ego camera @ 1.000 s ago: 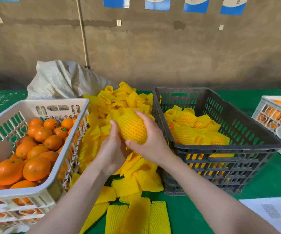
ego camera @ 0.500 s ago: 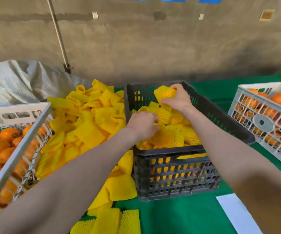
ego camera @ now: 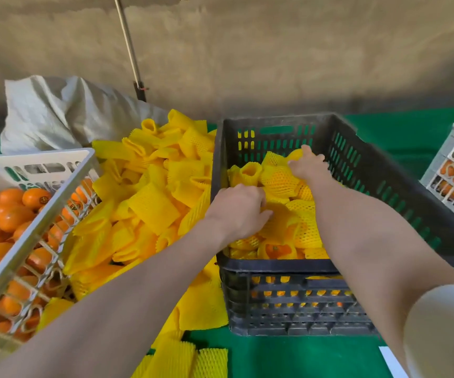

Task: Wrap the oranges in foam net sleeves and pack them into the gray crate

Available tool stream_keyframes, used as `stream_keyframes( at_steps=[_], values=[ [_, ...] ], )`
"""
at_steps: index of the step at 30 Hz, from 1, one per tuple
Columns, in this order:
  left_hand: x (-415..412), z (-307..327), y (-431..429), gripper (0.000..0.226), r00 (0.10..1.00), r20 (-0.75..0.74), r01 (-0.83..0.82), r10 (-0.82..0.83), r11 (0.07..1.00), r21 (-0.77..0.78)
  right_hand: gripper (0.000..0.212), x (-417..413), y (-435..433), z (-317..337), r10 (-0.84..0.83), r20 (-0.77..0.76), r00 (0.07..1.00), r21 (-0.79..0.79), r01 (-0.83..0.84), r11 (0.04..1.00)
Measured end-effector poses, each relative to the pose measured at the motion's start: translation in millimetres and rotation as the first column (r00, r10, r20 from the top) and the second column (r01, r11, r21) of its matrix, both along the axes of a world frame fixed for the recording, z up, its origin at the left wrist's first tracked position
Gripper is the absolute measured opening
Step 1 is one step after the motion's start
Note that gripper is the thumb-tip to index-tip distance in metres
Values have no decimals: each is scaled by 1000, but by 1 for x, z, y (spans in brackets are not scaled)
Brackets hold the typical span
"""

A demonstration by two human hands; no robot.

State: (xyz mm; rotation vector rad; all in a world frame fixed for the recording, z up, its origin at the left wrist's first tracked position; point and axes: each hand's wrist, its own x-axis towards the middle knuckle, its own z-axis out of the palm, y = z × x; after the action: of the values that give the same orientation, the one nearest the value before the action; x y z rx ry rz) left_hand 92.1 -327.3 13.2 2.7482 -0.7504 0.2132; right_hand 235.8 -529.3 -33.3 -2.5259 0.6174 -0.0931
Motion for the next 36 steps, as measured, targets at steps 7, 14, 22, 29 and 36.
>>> stream_keyframes(
  at_steps=[7, 14, 22, 29, 36],
  values=[
    [-7, 3, 2, 27, 999, 44, -26, 31, 992, -124, 74, -15, -3, 10, 8, -17, 1000, -66, -9, 998],
    [-12, 10, 10, 21, 994, -6, -103, 112, 891, -443, 57, -51, 72, 81, 396, 216, 893, -390, -293, 873],
    [-42, 6, 62, 12, 983, -50, -175, 178, 808, -563, 38, -157, 172, 96, 667, 435, 605, -428, -514, 744],
    [-72, -14, 166, 18, 940, -169, -341, 297, 783, -520, 28, -216, 248, 27, 722, 562, 404, -201, -780, 593],
    [-108, -66, 238, 21, 859, -366, -501, 359, 741, -447, 45, -197, 254, -71, 792, -153, 591, -318, -788, 527]
  ],
)
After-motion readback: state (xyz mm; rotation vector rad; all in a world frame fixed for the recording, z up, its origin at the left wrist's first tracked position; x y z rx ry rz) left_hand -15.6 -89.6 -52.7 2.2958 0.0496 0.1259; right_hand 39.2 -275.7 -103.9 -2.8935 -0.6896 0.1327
